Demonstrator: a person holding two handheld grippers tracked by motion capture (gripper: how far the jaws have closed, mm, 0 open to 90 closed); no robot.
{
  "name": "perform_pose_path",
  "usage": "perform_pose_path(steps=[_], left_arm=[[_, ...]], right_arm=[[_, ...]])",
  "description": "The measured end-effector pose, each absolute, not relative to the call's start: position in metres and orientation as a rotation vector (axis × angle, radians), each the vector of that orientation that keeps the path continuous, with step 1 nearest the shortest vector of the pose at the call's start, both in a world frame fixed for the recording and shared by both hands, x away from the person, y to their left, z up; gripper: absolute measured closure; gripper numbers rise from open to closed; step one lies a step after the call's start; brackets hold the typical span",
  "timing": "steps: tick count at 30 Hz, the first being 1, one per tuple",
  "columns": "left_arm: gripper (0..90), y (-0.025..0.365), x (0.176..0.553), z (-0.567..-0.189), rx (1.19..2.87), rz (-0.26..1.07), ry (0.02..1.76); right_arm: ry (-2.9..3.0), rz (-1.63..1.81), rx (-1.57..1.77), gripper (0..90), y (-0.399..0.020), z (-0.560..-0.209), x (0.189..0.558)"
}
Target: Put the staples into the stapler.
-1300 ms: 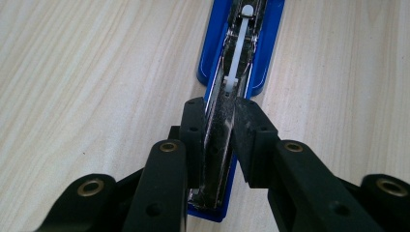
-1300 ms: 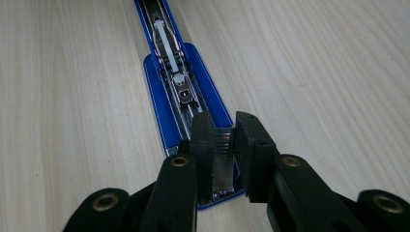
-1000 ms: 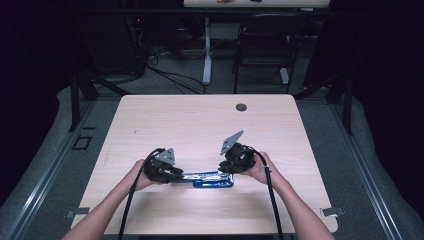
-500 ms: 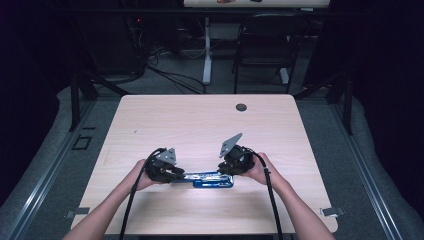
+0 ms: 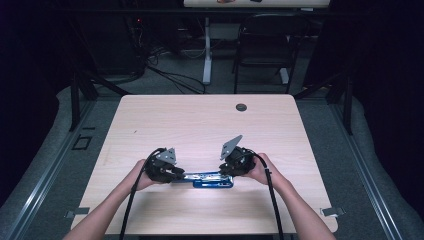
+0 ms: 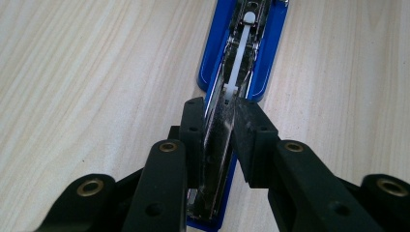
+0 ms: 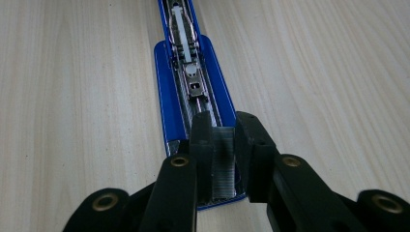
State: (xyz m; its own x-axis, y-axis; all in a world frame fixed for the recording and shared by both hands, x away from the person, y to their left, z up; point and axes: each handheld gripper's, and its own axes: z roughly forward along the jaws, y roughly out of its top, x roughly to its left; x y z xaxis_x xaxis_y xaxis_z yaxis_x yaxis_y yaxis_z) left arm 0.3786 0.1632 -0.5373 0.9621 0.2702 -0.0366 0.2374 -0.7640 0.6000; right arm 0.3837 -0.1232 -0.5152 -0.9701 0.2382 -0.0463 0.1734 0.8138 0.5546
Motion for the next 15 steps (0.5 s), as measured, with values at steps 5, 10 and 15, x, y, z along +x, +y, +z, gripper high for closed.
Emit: perform_pose_path(steps=[5,10,15], left_arm=[[74.6,0.1631,0.3785,-0.5372,2.474,0.07,0.358],[74.6,0.1634,0.3785,-0.5375,2.47,0.067,0.362],[74.6,0.1635,0.3786,-0.5376,2.467,0.06,0.361]], right_arm=[[2.889,0.852,0.302,78.7,-0.122,-0.5171,0.3846],[2.928,0.822,0.263,78.6,-0.1147,-0.5233,0.3861],[2.931,0.817,0.246,78.6,-0.1145,-0.5239,0.3862]])
